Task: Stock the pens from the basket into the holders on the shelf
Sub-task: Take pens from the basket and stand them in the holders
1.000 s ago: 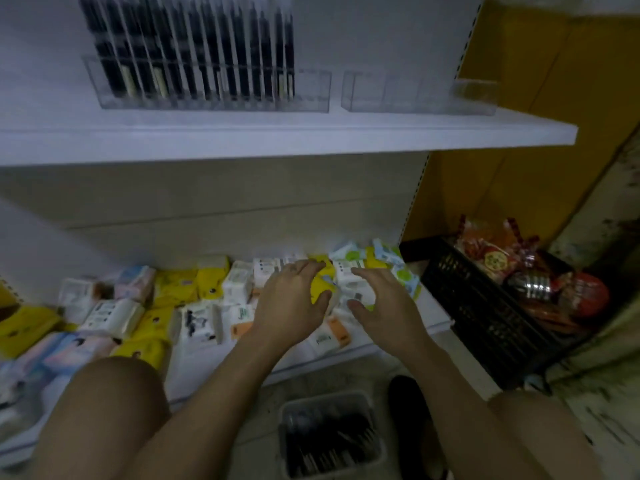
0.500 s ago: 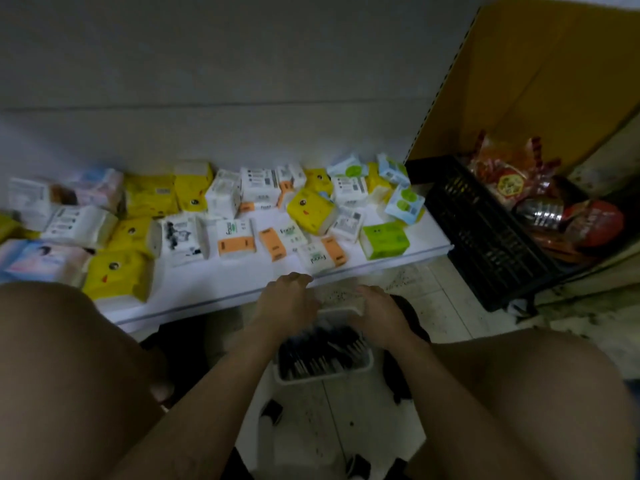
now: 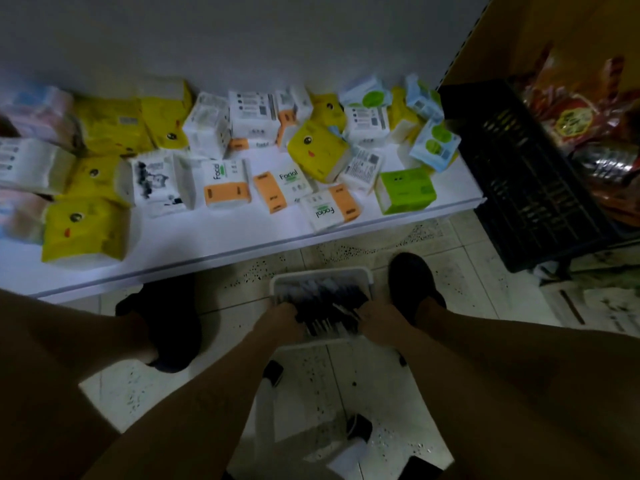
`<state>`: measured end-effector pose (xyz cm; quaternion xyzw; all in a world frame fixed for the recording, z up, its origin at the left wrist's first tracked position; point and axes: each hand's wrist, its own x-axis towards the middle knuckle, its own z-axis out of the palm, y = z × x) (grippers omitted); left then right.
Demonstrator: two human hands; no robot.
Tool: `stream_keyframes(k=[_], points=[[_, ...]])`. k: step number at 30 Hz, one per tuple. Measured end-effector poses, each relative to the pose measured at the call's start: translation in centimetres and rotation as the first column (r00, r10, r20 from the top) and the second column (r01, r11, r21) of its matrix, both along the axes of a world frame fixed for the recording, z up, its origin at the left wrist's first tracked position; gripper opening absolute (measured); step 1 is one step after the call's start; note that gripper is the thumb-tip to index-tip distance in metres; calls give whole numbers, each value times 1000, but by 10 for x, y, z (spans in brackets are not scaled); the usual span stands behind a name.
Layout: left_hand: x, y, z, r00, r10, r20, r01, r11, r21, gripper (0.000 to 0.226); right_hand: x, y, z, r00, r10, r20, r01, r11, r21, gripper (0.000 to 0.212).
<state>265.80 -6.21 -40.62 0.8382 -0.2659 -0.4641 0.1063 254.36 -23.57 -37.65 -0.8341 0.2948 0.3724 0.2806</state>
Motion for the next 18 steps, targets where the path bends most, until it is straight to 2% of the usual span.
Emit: stream_keyframes(k=[1, 4, 6, 8, 11, 15, 18], points=[[-2, 1, -9, 999, -11, -33, 12, 1000, 17, 36, 3, 2, -7, 1000, 29, -10, -29, 999, -13, 26], [-5, 1, -35, 994, 13, -111, -3, 996, 93, 36, 6, 6, -27, 1000, 6, 1, -6, 1000, -7, 13], [-8, -3, -46, 990, 24, -141, -7, 993, 119, 35, 4, 7, -37, 1000, 21, -10, -20, 999, 33, 24], [-10, -9, -55, 984, 21, -177, 7, 988, 152, 35, 2, 7, -46, 999, 45, -28, -43, 995, 86, 19], [-13, -16, -63, 975, 42, -217, 4, 979, 204, 33, 6, 10, -61, 999, 22, -48, -19, 998, 58, 16], [-6, -25, -67, 961, 123, -247, -58, 965, 255, 32, 14, 12, -73, 994, 62, -94, -51, 992, 118, 33], [5, -24, -71, 944, 167, -285, -94, 963, 251, 31, 20, 13, -78, 991, 68, -116, -58, 994, 90, 33]])
